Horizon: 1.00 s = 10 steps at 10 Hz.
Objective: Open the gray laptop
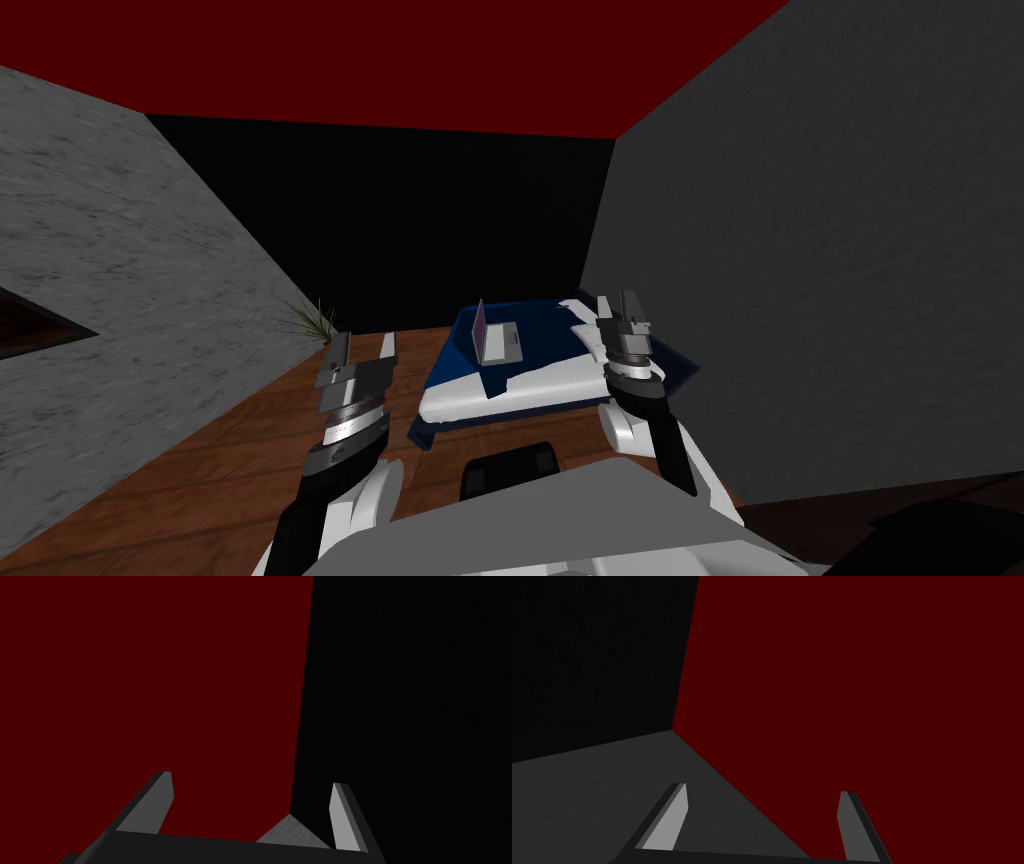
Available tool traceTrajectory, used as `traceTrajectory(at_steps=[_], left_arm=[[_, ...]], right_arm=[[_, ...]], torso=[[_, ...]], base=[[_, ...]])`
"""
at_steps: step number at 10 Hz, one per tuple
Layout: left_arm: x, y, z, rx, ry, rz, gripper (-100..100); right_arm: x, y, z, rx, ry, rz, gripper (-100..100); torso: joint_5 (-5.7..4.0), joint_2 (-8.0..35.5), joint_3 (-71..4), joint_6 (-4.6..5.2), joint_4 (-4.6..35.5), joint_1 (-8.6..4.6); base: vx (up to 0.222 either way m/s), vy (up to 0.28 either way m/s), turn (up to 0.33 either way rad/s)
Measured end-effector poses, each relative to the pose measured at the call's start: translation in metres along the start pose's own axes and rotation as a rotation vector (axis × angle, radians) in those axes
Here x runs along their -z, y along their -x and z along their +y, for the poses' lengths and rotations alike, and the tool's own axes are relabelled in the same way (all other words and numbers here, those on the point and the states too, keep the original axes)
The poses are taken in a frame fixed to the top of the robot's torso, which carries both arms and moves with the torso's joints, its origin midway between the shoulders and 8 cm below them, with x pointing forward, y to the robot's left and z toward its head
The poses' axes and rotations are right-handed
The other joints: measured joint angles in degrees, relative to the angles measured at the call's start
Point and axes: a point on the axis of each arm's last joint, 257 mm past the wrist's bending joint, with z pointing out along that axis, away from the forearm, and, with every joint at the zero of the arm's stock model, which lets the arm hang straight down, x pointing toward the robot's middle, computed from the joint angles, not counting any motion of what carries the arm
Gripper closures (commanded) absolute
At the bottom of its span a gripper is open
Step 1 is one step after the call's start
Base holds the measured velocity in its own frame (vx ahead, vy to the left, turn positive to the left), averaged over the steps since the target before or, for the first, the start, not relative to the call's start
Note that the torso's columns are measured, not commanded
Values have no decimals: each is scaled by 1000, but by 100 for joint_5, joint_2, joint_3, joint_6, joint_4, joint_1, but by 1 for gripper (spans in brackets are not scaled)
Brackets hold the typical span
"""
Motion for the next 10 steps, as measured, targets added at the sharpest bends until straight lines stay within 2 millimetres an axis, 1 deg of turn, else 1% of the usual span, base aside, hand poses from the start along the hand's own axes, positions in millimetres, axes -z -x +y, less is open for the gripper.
traceTrajectory(at_steps=[1, 2, 9, 10], left_arm=[[0, 0, 0, 0, 0, 0, 0], [0, 0, 0, 0, 0, 0, 0], [0, 0, 0, 0, 0, 0, 0], [0, 0, 0, 0, 0, 0, -100]], right_arm=[[0, 0, 0, 0, 0, 0, 0], [0, 0, 0, 0, 0, 0, 0], [0, 0, 0, 0, 0, 0, 0], [0, 0, 0, 0, 0, 0, 0]], torso=[[0, 232, -467, 0, 235, 0], [0, 597, -1200, 0, 600, 0], [0, 3539, -7073, 0, 3537, 0], [0, 3962, -7919, 0, 3960, 0]], base=[[0, 0, 0], [0, 0, 0], [0, 0, 0], [6, -1, -26]])
